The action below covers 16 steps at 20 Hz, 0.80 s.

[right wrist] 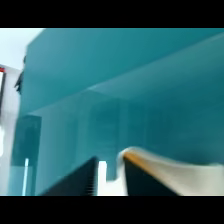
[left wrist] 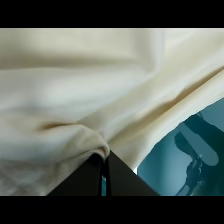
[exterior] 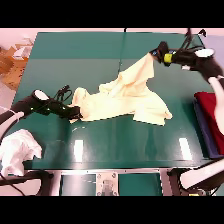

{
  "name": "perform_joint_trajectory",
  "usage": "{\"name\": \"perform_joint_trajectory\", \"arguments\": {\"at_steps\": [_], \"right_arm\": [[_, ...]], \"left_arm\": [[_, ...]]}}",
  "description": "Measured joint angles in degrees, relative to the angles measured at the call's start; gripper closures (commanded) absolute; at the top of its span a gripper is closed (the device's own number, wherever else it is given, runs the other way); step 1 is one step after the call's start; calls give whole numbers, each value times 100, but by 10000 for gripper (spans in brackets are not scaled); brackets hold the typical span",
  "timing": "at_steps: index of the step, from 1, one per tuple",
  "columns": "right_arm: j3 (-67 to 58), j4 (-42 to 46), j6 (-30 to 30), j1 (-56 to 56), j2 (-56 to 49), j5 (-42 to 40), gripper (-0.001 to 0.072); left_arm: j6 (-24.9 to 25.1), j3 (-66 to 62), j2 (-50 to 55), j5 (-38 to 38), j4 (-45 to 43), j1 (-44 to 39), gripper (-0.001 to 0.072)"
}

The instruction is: Fold the shirts.

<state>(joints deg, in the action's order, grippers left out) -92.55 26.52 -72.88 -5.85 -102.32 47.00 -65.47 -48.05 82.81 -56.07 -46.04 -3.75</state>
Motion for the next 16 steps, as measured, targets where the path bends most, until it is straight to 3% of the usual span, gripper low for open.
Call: {"name": "perform_joint_trajectory", "arguments": {"at_steps": [5, 7, 10, 13, 14, 16], "right_arm": [[-422, -2, -118, -739, -575, 1246, 420], [-433, 22, -160, -1128, -433, 1906, 504], [79, 435, -365, -1606, 142, 2647, 555], [1412, 1241, -616, -1952, 1228, 2885, 564], [1937, 1515, -682, -2076, 1650, 2863, 523], [3051, 1921, -824, -2378, 2522, 2715, 197]], "left_arm": [[0, 0, 0, 59, -13, 0, 684], [0, 0, 0, 61, -17, 0, 684], [0, 0, 0, 22, -17, 0, 683], [-2, 0, 0, -103, -20, 0, 683], [-2, 0, 0, -140, -22, 0, 683], [-2, 0, 0, -214, -22, 0, 684]]}}
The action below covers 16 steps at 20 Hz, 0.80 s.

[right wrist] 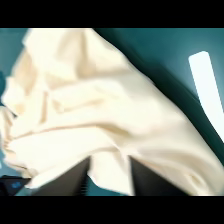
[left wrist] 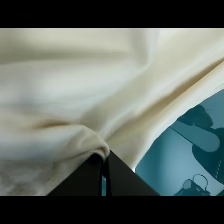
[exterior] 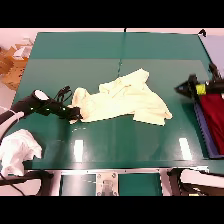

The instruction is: Fold the shirts.

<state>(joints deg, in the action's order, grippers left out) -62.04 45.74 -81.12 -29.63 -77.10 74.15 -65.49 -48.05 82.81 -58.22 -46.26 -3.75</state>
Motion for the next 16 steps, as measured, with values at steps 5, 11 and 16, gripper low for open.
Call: {"name": "perform_joint_trajectory", "arguments": {"at_steps": [5, 11, 16], "right_arm": [[2031, 431, -227, -691, 1215, -345, 188], [2789, -107, -201, -802, 933, -1001, 190], [2835, -1049, 363, -380, 133, -1405, 626]], "left_arm": [[0, 0, 0, -79, 0, 0, 684], [0, 0, 0, -26, 4, 0, 684], [-2, 0, 0, 13, 15, 0, 684]]}}
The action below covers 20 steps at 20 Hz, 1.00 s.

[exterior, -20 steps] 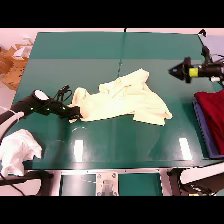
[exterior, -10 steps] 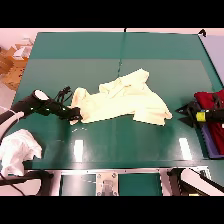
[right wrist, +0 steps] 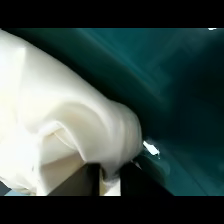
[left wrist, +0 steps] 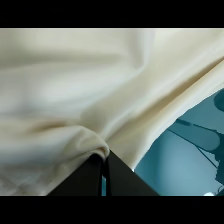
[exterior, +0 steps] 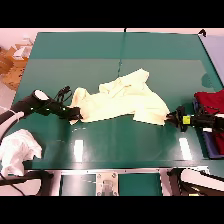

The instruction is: Fold the shirts.

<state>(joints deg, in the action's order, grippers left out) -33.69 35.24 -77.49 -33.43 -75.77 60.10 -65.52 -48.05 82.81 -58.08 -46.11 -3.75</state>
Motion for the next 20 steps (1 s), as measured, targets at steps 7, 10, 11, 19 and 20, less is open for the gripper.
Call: {"name": "perform_joint_trajectory", "arguments": {"at_steps": [7, 10, 11, 19, 20], "right_arm": [[-1032, -601, 621, 157, -81, 616, 698], [-2059, -662, 527, 153, 479, 1134, 698], [-2461, -667, 446, 125, 717, 1250, 698], [-5761, -750, -262, -737, 2833, 848, 699], [-6070, -750, -341, -863, 3036, 732, 699]], "left_arm": [[-17, -562, -337, -372, -42, 0, 685], [-214, -1493, -1021, -688, -280, 0, 684], [-339, -1919, -1300, -763, -452, 0, 685], [-1397, -5939, -2881, -903, -1700, -4, 684], [-1471, -6356, -2975, -920, -1773, -2, 684]]}}
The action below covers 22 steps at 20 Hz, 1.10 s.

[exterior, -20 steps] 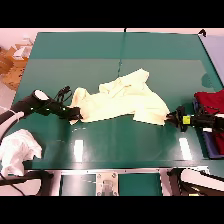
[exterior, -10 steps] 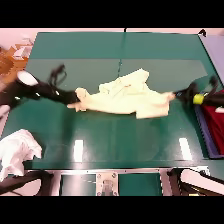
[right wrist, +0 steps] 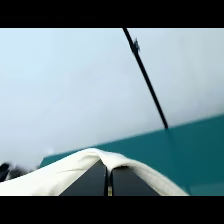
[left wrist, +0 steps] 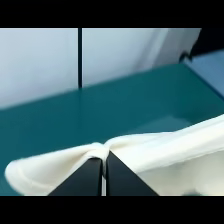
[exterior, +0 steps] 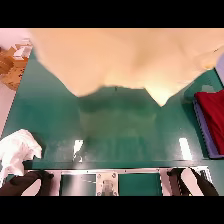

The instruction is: Fold the shirts.

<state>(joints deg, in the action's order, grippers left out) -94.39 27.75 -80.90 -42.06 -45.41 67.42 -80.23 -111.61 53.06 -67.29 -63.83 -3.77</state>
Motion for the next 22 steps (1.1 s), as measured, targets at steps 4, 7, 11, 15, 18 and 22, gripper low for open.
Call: {"name": "perform_joint_trajectory", "arguments": {"at_steps": [4, 7, 11, 15, 18, 22], "right_arm": [[-791, 7, -256, -236, 439, -243, 699], [-826, 96, -350, -291, 522, -280, 699], [68, 120, -267, -238, 562, -278, 699], [1753, 127, 356, 448, 299, -629, 698], [2852, 164, 907, 1169, -413, -1346, 698], [3235, 122, 1432, 1974, -2177, -2212, 698]], "left_arm": [[-155, -817, -262, -144, -177, -2, 684], [-197, -890, -323, -463, -409, 0, 684], [-199, -295, -225, -713, -640, -2, 684], [-114, 610, 352, -782, -686, -7, 684], [140, 1300, 1231, -632, -463, -7, 684], [330, 1757, 2776, -149, -254, 0, 684]]}}
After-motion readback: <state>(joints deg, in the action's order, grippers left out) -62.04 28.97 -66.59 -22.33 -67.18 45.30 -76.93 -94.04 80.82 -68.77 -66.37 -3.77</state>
